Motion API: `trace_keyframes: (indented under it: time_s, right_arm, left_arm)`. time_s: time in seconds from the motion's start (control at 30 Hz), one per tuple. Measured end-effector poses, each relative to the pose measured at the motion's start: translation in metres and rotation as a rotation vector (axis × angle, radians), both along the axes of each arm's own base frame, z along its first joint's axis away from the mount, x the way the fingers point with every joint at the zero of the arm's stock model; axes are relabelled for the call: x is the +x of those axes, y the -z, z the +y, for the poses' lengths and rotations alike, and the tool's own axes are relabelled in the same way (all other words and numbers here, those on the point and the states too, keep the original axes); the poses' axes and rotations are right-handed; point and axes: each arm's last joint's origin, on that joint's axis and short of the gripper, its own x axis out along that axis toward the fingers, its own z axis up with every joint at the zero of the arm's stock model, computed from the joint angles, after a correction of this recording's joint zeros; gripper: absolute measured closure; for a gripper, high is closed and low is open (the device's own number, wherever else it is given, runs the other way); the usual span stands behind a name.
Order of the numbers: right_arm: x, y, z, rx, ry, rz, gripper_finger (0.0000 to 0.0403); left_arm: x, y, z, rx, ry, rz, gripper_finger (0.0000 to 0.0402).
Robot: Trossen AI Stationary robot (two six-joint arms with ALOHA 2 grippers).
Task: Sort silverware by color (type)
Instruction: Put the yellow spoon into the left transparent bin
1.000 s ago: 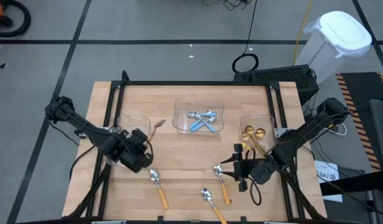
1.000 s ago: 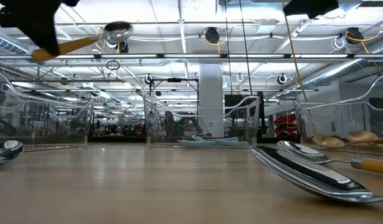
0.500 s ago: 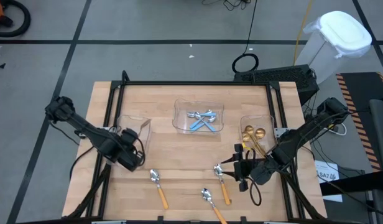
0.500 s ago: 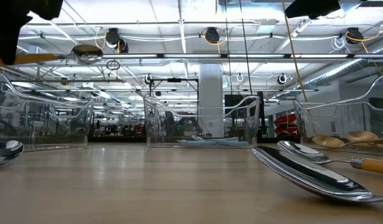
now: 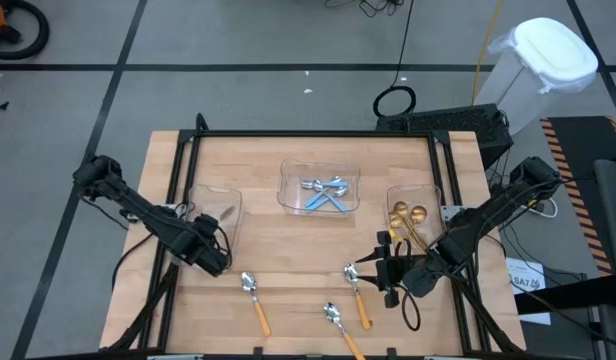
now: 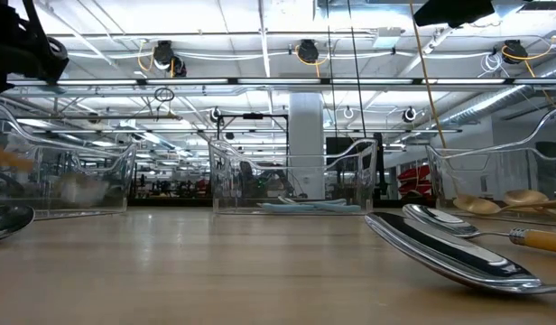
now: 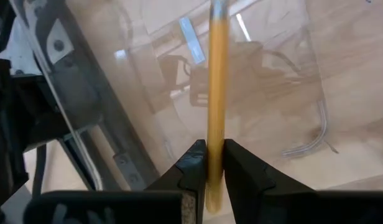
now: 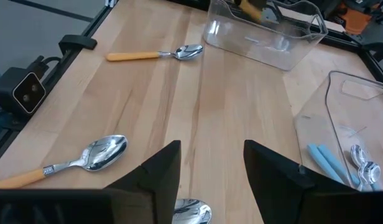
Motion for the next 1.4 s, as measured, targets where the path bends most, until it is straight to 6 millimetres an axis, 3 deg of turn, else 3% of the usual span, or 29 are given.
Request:
trace_keyframes:
  time_s: [0.57, 0.8, 1.03, 1.4]
  right_arm:
    - [0.0, 0.0, 0.0, 0.0, 0.0, 0.0, 0.0234]
    - [-0.001, 0.002, -0.001, 0.064, 0.046, 0.016, 0.0234]
    - [-0.006, 0.012, -0.001, 0.192, 0.175, 0.096, 0.0234]
    - [0.005, 0.048, 0.037, 0.308, 0.233, 0.155, 0.0234]
  left_arm:
    - [0.002, 0.0, 0.001, 0.052, 0.018, -0.046, 0.034]
    - [0.014, -0.007, -0.011, 0.111, 0.077, -0.279, 0.034]
    - [0.024, -0.029, -0.031, 0.325, 0.185, -0.654, 0.0339]
    - [0.049, -0.027, -0.055, 0.512, 0.393, -0.872, 0.0339]
